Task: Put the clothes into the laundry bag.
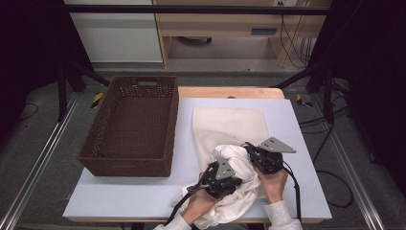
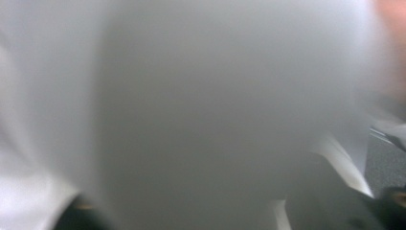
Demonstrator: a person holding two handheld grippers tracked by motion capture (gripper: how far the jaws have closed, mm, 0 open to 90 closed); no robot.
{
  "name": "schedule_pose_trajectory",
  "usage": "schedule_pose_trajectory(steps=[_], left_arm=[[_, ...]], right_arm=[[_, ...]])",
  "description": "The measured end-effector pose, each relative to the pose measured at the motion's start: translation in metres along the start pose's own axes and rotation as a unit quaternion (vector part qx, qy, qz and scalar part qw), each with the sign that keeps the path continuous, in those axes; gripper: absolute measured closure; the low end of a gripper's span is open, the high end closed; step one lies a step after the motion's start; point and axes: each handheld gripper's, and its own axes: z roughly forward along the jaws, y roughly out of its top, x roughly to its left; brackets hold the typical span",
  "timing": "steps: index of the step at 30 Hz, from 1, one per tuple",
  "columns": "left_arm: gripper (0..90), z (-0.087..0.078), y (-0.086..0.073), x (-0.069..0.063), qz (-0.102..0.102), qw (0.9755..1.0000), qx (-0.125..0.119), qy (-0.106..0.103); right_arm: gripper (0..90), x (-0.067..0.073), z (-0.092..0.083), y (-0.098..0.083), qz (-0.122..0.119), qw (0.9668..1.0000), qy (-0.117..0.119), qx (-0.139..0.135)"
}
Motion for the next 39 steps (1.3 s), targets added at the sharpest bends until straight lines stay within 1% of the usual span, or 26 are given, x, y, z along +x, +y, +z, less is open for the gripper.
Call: schedule_pose_trajectory(steps=[1, 2, 3, 4, 5, 6, 8, 9, 10, 11, 12, 14, 16, 17, 18, 19, 20, 21, 24, 27, 30, 31, 32, 34, 36, 39], left_arm=[[51.1, -0.005, 0.001, -0.002, -0.003, 1.0000, -0.002, -0.003], [43.9, -0.011, 0.002, -0.005, 0.002, 1.0000, -0.004, 0.001], [38.4, -0.019, 0.003, -0.009, 0.015, 0.9998, -0.010, 0.013], [33.8, -0.032, 0.005, -0.013, 0.029, 0.9990, -0.022, 0.025], [31.3, -0.044, 0.009, -0.014, 0.030, 0.9984, -0.033, 0.033], [28.1, -0.053, 0.013, -0.014, 0.027, 0.9977, -0.044, 0.045], [25.7, -0.066, 0.021, -0.011, 0.027, 0.9956, -0.062, 0.065], [24.1, -0.071, 0.027, -0.007, 0.027, 0.9939, -0.072, 0.078], [23.2, -0.074, 0.034, -0.002, 0.022, 0.9928, -0.077, 0.089], [22.7, -0.075, 0.041, 0.004, 0.014, 0.9930, -0.075, 0.090], [22.4, -0.074, 0.049, 0.010, 0.008, 0.9937, -0.074, 0.085], [23.7, -0.067, 0.057, 0.016, 0.003, 0.9947, -0.067, 0.078], [25.5, -0.055, 0.063, 0.021, 0.004, 0.9961, -0.050, 0.072], [28.3, -0.047, 0.063, 0.024, 0.003, 0.9970, -0.041, 0.066], [35.7, -0.043, 0.062, 0.026, 0.002, 0.9978, -0.034, 0.057], [43.0, -0.036, 0.059, 0.030, -0.007, 0.9990, -0.025, 0.037], [53.9, -0.031, 0.056, 0.031, -0.009, 0.9993, -0.019, 0.031], [62.8, -0.029, 0.053, 0.031, -0.009, 0.9994, -0.016, 0.031], [74.2, -0.021, 0.041, 0.031, -0.014, 0.9997, -0.002, 0.018], [76.2, -0.016, 0.029, 0.027, -0.012, 0.9999, 0.002, 0.010], [76.5, -0.007, 0.020, 0.020, -0.005, 0.9999, 0.008, 0.011], [76.6, -0.004, 0.019, 0.018, 0.000, 0.9998, 0.009, 0.015], [76.6, 0.000, 0.019, 0.016, 0.007, 0.9997, 0.011, 0.022], [76.6, 0.007, 0.020, 0.014, 0.018, 0.9990, 0.017, 0.037], [76.4, 0.014, 0.023, 0.015, 0.018, 0.9986, 0.027, 0.041], [75.7, 0.020, 0.025, 0.016, 0.022, 0.9982, 0.029, 0.047]], right_arm=[[86.6, -0.003, 0.000, -0.002, 0.001, 1.0000, 0.000, 0.000], [86.6, -0.004, 0.000, -0.002, 0.006, 1.0000, 0.000, 0.000], [86.6, -0.005, 0.000, -0.003, 0.008, 1.0000, 0.001, 0.000], [86.6, -0.006, 0.000, -0.003, 0.010, 0.9999, 0.002, 0.000], [86.5, -0.006, 0.000, -0.003, 0.010, 1.0000, 0.001, 0.000], [86.6, -0.005, 0.001, -0.003, 0.010, 1.0000, 0.001, 0.000], [86.6, -0.005, 0.001, -0.003, 0.008, 1.0000, -0.001, 0.000], [86.6, -0.004, 0.001, -0.003, 0.007, 1.0000, 0.000, 0.000], [86.5, -0.004, 0.001, -0.003, 0.007, 1.0000, 0.001, 0.000], [86.5, -0.003, 0.001, -0.002, 0.006, 1.0000, 0.001, -0.001], [86.6, -0.003, 0.001, -0.002, 0.005, 1.0000, 0.002, -0.001], [86.6, -0.001, 0.000, -0.001, 0.006, 1.0000, 0.004, -0.004], [86.6, 0.000, 0.000, -0.001, 0.005, 1.0000, 0.005, -0.003], [86.6, 0.000, 0.000, -0.001, 0.003, 1.0000, 0.006, -0.004], [86.6, 0.000, -0.001, -0.001, 0.003, 1.0000, 0.006, -0.003], [86.6, 0.000, -0.001, -0.001, 0.003, 1.0000, 0.006, -0.003], [86.6, -0.001, -0.001, -0.001, 0.003, 1.0000, 0.006, -0.001], [86.6, 0.000, -0.001, -0.001, 0.003, 1.0000, 0.007, 0.000], [86.6, 0.001, 0.001, -0.001, 0.002, 1.0000, 0.007, 0.001], [86.6, 0.001, 0.000, -0.001, 0.002, 1.0000, 0.008, 0.001], [86.6, 0.002, -0.001, 0.001, 0.000, 1.0000, 0.009, -0.003], [86.6, 0.002, -0.001, 0.002, -0.001, 0.9999, 0.010, -0.005], [86.6, 0.003, -0.002, 0.002, 0.001, 0.9999, 0.011, -0.007], [86.6, 0.004, -0.003, 0.004, -0.005, 0.9999, 0.012, -0.011], [86.6, 0.007, -0.005, 0.006, -0.007, 0.9998, 0.015, -0.013], [86.6, 0.011, -0.007, 0.008, -0.009, 0.9996, 0.021, -0.019]])
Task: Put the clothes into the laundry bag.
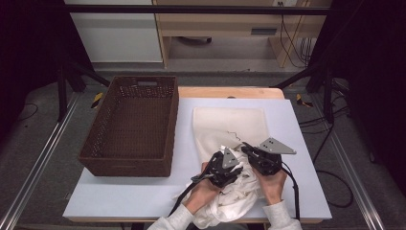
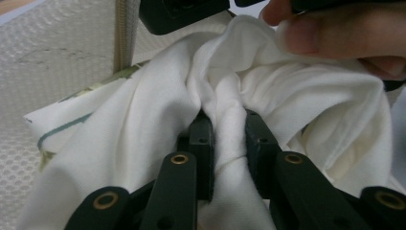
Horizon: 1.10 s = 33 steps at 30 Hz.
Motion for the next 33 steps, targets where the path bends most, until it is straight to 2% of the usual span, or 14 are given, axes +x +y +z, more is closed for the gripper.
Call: schedule_pose_trajectory(steps=[4, 8, 10, 11, 12, 13, 15, 18, 20, 23, 25, 27, 30, 33], left_arm=[[69.6, -0.006, 0.001, 0.001, -0.006, 0.9999, -0.012, 0.008], [40.0, -0.029, 0.004, 0.007, -0.005, 0.9994, -0.034, 0.008], [35.3, -0.040, 0.005, 0.016, -0.003, 0.9981, -0.044, 0.044], [32.4, -0.043, 0.005, 0.021, -0.012, 0.9979, -0.046, 0.044], [32.0, -0.046, 0.005, 0.027, -0.029, 0.9977, -0.051, 0.033], [32.2, -0.046, 0.005, 0.033, -0.043, 0.9972, -0.053, 0.029], [32.1, -0.041, 0.004, 0.039, -0.042, 0.9975, -0.047, 0.032], [32.6, -0.026, 0.000, 0.046, -0.048, 0.9983, -0.023, 0.024], [38.6, -0.018, -0.004, 0.050, -0.070, 0.9975, -0.012, -0.010], [54.2, -0.015, -0.007, 0.051, -0.079, 0.9962, -0.004, -0.036], [65.7, -0.016, -0.007, 0.047, -0.069, 0.9972, -0.001, -0.031], [72.2, -0.020, -0.007, 0.039, -0.055, 0.9983, -0.003, -0.020], [74.9, -0.029, -0.004, 0.021, -0.028, 0.9991, -0.021, -0.025], [75.3, -0.032, 0.000, 0.006, -0.008, 0.9992, -0.029, -0.027]], right_arm=[[86.6, -0.001, 0.001, -0.002, 0.002, 1.0000, 0.000, 0.001], [86.5, -0.005, 0.000, -0.004, 0.007, 1.0000, 0.001, 0.003], [86.6, -0.005, 0.000, -0.005, 0.006, 1.0000, 0.000, 0.003], [86.6, -0.005, 0.000, -0.005, 0.007, 1.0000, 0.000, 0.002], [86.6, -0.005, 0.000, -0.005, 0.006, 1.0000, 0.001, 0.004], [86.6, -0.004, 0.001, -0.005, 0.006, 1.0000, 0.001, 0.004], [86.6, -0.004, 0.002, -0.005, 0.004, 1.0000, 0.001, 0.005], [86.6, -0.003, 0.003, -0.006, 0.003, 1.0000, 0.001, 0.009], [86.6, -0.003, 0.004, -0.006, 0.001, 0.9999, 0.000, 0.014], [86.6, -0.004, 0.006, -0.008, 0.002, 0.9998, 0.000, 0.018], [86.6, -0.004, 0.006, -0.008, 0.005, 0.9998, 0.002, 0.017], [86.6, -0.004, 0.006, -0.008, 0.006, 0.9999, 0.003, 0.015], [86.7, -0.005, 0.004, -0.007, 0.012, 0.9999, 0.011, 0.005], [86.7, -0.004, 0.002, -0.006, 0.013, 0.9999, 0.011, 0.000]])
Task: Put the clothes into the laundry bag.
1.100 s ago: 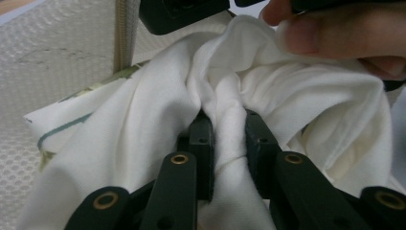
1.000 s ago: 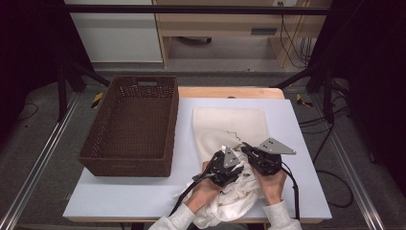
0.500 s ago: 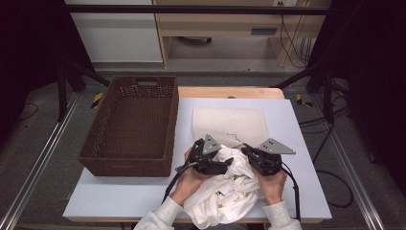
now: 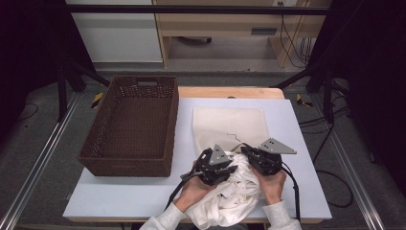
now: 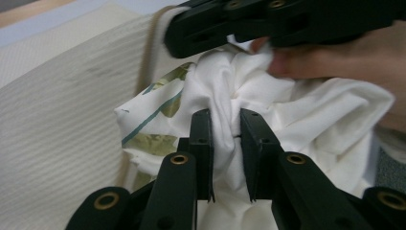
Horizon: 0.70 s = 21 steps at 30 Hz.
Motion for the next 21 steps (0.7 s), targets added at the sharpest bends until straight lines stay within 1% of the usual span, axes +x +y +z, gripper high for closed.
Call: schedule_pose_trajectory(steps=[2, 3, 4, 5, 6, 7, 8, 9, 10, 11, 12, 13, 15, 16, 18, 19, 21], left_arm=[[75.3, 0.003, 0.002, -0.005, 0.002, 1.0000, 0.002, 0.003], [75.2, 0.006, 0.002, -0.006, 0.003, 1.0000, 0.003, 0.004], [75.2, 0.011, 0.002, -0.006, 0.000, 0.9999, 0.006, 0.009], [75.0, 0.016, 0.002, -0.004, -0.002, 0.9998, 0.009, 0.017], [74.6, 0.021, 0.003, -0.004, 0.001, 0.9995, 0.012, 0.030], [74.1, 0.028, 0.003, -0.001, 0.003, 0.9985, 0.022, 0.051], [73.1, 0.038, 0.002, 0.003, 0.000, 0.9967, 0.035, 0.074], [72.0, 0.043, 0.001, 0.008, -0.011, 0.9960, 0.039, 0.080], [71.5, 0.046, 0.001, 0.013, -0.024, 0.9963, 0.036, 0.074], [70.6, 0.046, 0.001, 0.016, -0.030, 0.9965, 0.033, 0.070], [69.7, 0.044, 0.001, 0.018, -0.034, 0.9966, 0.030, 0.069], [66.7, 0.042, 0.000, 0.017, -0.031, 0.9965, 0.025, 0.074], [56.0, 0.034, 0.000, 0.015, -0.024, 0.9961, 0.016, 0.083], [49.0, 0.030, 0.001, 0.014, -0.022, 0.9964, 0.012, 0.081], [41.2, 0.017, 0.002, 0.010, -0.015, 0.9972, 0.004, 0.074], [39.1, 0.009, 0.002, 0.006, -0.003, 0.9972, 0.002, 0.074], [32.8, -0.002, 0.001, 0.000, 0.016, 0.9968, 0.005, 0.078]], right_arm=[[86.7, -0.001, -0.002, 0.001, 0.004, 0.9999, 0.008, -0.009], [86.7, -0.001, -0.004, 0.002, 0.006, 0.9998, 0.011, -0.016], [86.7, 0.000, -0.005, 0.002, 0.008, 0.9997, 0.012, -0.020], [86.7, -0.001, -0.007, 0.003, 0.007, 0.9995, 0.017, -0.025], [86.7, 0.000, -0.007, 0.004, 0.008, 0.9993, 0.020, -0.030], [86.7, 0.001, -0.008, 0.005, 0.006, 0.9993, 0.020, -0.031], [86.6, 0.002, -0.008, 0.006, 0.004, 0.9993, 0.021, -0.031], [86.6, 0.003, -0.009, 0.006, 0.001, 0.9993, 0.019, -0.031], [86.6, 0.003, -0.010, 0.006, 0.001, 0.9994, 0.017, -0.029], [86.6, 0.003, -0.010, 0.006, 0.001, 0.9995, 0.014, -0.028], [86.6, 0.002, -0.010, 0.006, 0.000, 0.9996, 0.012, -0.026], [86.5, 0.001, -0.010, 0.005, -0.001, 0.9996, 0.011, -0.024], [86.5, 0.001, -0.008, 0.004, 0.003, 0.9997, 0.012, -0.022], [86.4, 0.002, -0.007, 0.003, 0.000, 0.9998, 0.010, -0.018], [86.3, 0.002, -0.006, 0.002, -0.009, 0.9998, 0.007, -0.014], [86.4, 0.002, -0.006, 0.001, -0.008, 0.9999, 0.006, -0.013], [86.3, 0.001, -0.007, 0.001, -0.006, 0.9999, 0.006, -0.014]])
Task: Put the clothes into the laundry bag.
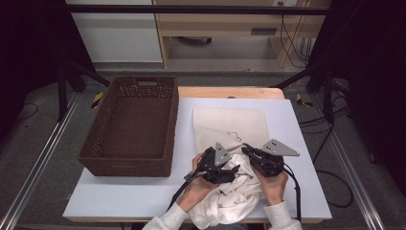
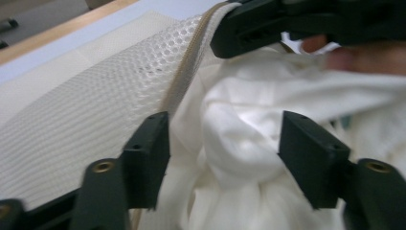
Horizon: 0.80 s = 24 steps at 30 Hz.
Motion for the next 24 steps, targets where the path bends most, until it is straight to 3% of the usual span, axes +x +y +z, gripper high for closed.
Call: schedule_pose_trajectory(steps=[3, 6, 9, 10, 12, 13, 17, 19, 24], left_arm=[[27.1, -0.016, -0.006, -0.005, 0.015, 0.9998, 0.012, -0.010], [24.9, -0.024, -0.016, -0.008, 0.004, 0.9994, 0.015, -0.029], [25.2, -0.019, -0.032, -0.013, -0.006, 0.9987, 0.026, -0.043], [25.9, -0.014, -0.036, -0.013, -0.011, 0.9983, 0.031, -0.047], [28.2, -0.005, -0.044, -0.011, -0.041, 0.9966, 0.028, -0.066], [33.3, -0.002, -0.046, -0.009, -0.054, 0.9955, 0.024, -0.074], [59.6, 0.004, -0.046, -0.008, -0.055, 0.9960, 0.028, -0.064], [70.2, 0.003, -0.045, -0.010, -0.041, 0.9977, 0.029, -0.045], [77.2, -0.003, -0.033, -0.014, -0.028, 0.9993, 0.016, -0.020]], right_arm=[[86.4, -0.002, -0.003, -0.002, 0.003, 1.0000, 0.005, -0.001], [86.2, -0.003, -0.004, -0.003, 0.005, 1.0000, 0.007, 0.003], [86.1, -0.003, -0.005, -0.004, 0.007, 0.9999, 0.008, 0.001], [86.1, -0.003, -0.005, -0.004, 0.007, 0.9999, 0.008, 0.000], [86.2, -0.002, -0.004, -0.004, 0.011, 0.9999, 0.009, -0.001], [86.2, -0.001, -0.004, -0.004, 0.011, 0.9999, 0.010, 0.000], [86.1, -0.001, -0.001, -0.005, 0.015, 0.9998, 0.014, -0.003], [86.1, 0.001, 0.000, -0.005, 0.012, 0.9999, 0.011, -0.002], [86.0, 0.002, 0.000, -0.004, 0.014, 0.9999, 0.006, -0.001]])
